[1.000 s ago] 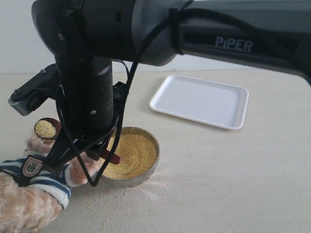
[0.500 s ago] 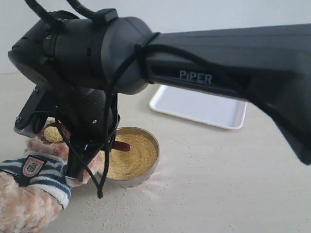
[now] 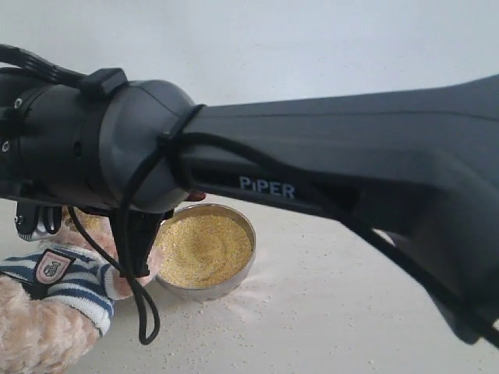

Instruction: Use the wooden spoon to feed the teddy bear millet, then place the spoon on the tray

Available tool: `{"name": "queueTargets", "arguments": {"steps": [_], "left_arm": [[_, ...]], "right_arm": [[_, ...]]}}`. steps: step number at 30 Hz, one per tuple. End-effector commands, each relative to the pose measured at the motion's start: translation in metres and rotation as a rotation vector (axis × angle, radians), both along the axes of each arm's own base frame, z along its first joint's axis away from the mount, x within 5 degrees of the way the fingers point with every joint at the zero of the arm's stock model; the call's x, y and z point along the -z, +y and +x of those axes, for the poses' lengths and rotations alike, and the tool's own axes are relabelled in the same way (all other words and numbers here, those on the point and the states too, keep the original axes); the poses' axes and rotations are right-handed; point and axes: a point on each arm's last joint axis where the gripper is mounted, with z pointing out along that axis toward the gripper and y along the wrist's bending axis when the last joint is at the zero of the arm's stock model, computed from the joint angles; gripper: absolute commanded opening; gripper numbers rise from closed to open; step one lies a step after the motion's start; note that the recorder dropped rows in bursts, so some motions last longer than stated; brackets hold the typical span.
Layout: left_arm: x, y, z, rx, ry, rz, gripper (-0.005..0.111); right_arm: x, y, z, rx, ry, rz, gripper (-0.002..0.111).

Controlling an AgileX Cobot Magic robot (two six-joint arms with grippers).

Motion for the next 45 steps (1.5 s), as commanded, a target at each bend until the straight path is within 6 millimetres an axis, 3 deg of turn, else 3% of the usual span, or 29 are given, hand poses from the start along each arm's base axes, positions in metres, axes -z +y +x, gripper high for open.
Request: {"name": "queueTargets", "arguments": {"steps": [1, 12, 22, 28, 45], "left_arm": [[-0.003, -0.001, 0.001, 0.0, -0.016, -0.018, 0.005], [-0.003, -0.001, 0.001, 0.0, -0.016, -0.018, 0.005], [-0.003, -0.001, 0.001, 0.0, -0.016, -0.018, 0.005], [-0.003, -0.001, 0.001, 0.0, -0.016, -0.018, 0.005], [-0.003, -0.001, 0.001, 0.0, -0.016, -0.018, 0.005]], "right_arm": [[-0.004, 0.002, -0.003, 0.0, -0.039, 0.01, 0.001], [-0.007, 0.007, -0.01, -0.004, -0.08, 0.02, 0.001], [0.024, -0.001, -0.023, -0.03, -0.142, -0.104, 0.001], [0.019, 0.003, -0.027, -0.04, -0.234, -0.087, 0.001], [0.011, 0.009, -0.04, 0.013, -0.279, 0.029, 0.001]]}}
